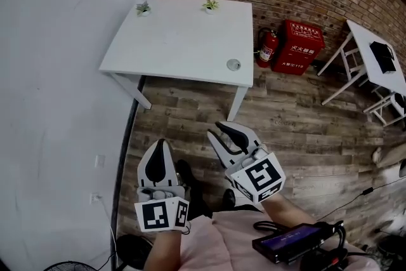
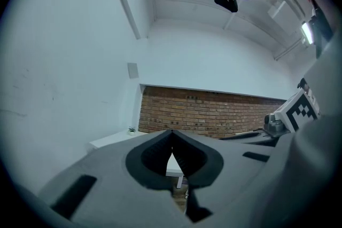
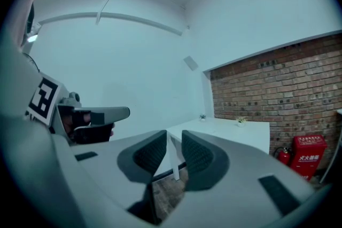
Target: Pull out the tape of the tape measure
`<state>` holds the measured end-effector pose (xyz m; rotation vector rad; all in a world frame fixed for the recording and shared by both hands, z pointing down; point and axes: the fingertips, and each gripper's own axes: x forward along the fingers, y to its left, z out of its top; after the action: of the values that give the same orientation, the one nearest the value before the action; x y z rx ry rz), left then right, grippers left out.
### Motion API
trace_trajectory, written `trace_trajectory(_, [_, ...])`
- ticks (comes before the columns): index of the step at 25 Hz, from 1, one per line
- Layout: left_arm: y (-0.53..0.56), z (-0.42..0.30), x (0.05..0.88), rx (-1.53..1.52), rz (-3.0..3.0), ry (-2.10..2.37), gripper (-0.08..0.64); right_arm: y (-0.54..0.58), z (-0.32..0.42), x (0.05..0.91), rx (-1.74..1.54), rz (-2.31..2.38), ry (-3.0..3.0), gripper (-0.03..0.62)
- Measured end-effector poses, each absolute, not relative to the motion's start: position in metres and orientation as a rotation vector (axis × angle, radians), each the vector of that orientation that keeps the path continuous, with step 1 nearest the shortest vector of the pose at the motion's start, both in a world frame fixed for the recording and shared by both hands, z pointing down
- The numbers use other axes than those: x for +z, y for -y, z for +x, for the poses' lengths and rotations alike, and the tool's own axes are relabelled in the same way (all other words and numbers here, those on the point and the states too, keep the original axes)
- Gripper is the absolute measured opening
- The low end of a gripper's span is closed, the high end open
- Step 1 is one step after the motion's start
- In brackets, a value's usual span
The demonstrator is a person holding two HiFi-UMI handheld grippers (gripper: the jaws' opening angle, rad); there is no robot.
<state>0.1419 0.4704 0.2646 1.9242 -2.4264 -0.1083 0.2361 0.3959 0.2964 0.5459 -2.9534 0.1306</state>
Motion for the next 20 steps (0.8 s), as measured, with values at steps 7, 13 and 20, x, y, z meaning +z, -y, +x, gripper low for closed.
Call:
trace_trajectory(7, [-0.419,0.049,0.291,-0.125,1.934,2.37,0.005,-0.349,0.148,0.319,0.14,0.588,2.917,0.101])
trace_trajectory(13, [-0.365,-0.035,0.289,-0.15,2.006,2.323,0.005,-0.3,0.069,0.318,0.117,0.654,2.897,0.094])
trace_trajectory(20, [-0.32,-0.085,0.27,-0.178,2.102,2.256,0.005,-0.255,0.021,0.293,0.092,0.762,2.893,0.089])
